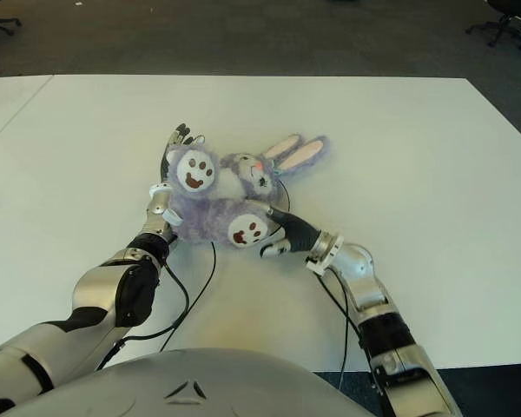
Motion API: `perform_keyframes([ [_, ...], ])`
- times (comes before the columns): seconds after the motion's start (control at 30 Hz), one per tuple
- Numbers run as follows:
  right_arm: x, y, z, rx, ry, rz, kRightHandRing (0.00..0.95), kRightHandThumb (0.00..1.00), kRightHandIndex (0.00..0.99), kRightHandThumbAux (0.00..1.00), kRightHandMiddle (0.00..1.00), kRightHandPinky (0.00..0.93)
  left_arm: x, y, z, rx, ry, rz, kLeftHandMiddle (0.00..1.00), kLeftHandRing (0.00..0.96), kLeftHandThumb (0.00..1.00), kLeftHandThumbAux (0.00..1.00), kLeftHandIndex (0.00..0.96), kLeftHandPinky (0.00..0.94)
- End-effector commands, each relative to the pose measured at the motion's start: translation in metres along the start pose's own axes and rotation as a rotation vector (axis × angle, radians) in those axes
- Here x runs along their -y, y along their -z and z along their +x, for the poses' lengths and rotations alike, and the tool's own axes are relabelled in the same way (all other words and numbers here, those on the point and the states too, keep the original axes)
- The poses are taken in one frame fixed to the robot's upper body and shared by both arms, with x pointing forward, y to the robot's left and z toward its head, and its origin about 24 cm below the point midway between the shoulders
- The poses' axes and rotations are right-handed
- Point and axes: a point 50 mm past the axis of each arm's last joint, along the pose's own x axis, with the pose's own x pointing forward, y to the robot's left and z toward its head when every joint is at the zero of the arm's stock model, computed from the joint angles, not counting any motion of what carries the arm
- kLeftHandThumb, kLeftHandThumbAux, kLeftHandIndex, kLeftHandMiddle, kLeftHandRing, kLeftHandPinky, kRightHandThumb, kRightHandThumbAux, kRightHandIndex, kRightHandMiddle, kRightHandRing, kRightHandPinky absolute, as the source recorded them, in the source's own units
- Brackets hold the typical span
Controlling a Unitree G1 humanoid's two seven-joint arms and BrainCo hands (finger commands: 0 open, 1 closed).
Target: Put the doll into the plate.
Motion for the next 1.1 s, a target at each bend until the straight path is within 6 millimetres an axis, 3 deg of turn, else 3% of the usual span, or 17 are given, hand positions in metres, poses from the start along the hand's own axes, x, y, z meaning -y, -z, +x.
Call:
perform_keyframes([
  [0.03, 0.075, -0.008, -0.006, 0.013, 0.151, -0.044, 0.0, 0.032, 0.0, 0.29, 0.0, 0.0, -0.024, 0.102, -0.072, -0.483, -0.092, -0.035, 0.012, 0.002, 0.0, 0.601, 0.0, 0.0],
  [0.23, 0.106, -0.068, -0.007, 0.188, 0.296, -0.059, 0.0, 0.011, 0.0, 0.295, 0.0, 0.0, -0.022, 0.102, -0.072, -0.475, -0.089, -0.027, 0.008, 0.0, 0.0, 0.563, 0.0, 0.0],
  [0.37, 0.1, -0.082, -0.016, 0.271, 0.344, -0.042, 0.0, 0.016, 0.0, 0.321, 0.0, 0.0, -0.022, 0.102, -0.072, -0.475, -0.091, -0.026, 0.008, 0.0, 0.0, 0.552, 0.0, 0.0],
  [0.47, 0.098, -0.091, -0.023, 0.366, 0.364, 0.013, 0.0, 0.08, 0.0, 0.317, 0.0, 0.0, -0.022, 0.101, -0.072, -0.468, -0.09, -0.02, 0.01, 0.0, 0.0, 0.543, 0.0, 0.0],
  [0.7, 0.12, -0.089, -0.022, 0.396, 0.36, 0.065, 0.0, 0.193, 0.0, 0.246, 0.0, 0.0, -0.023, 0.101, -0.072, -0.478, -0.086, -0.007, 0.014, 0.0, 0.0, 0.541, 0.001, 0.0],
  [0.8, 0.12, -0.09, -0.022, 0.403, 0.354, 0.096, 0.0, 0.21, 0.021, 0.248, 0.0, 0.0, -0.023, 0.101, -0.071, -0.479, -0.087, -0.019, 0.016, 0.0, 0.0, 0.544, 0.0, 0.0],
  [0.9, 0.121, -0.09, -0.024, 0.396, 0.342, 0.146, 0.0, 0.25, 0.103, 0.255, 0.0, 0.0, -0.023, 0.1, -0.071, -0.478, -0.093, -0.034, 0.015, 0.0, 0.0, 0.54, 0.0, 0.0],
  [1.1, 0.116, -0.084, -0.033, 0.352, 0.342, 0.209, 0.0, 0.27, 0.123, 0.244, 0.0, 0.0, -0.022, 0.101, -0.071, -0.474, -0.084, -0.025, 0.014, 0.0, 0.0, 0.525, 0.0, 0.0],
])
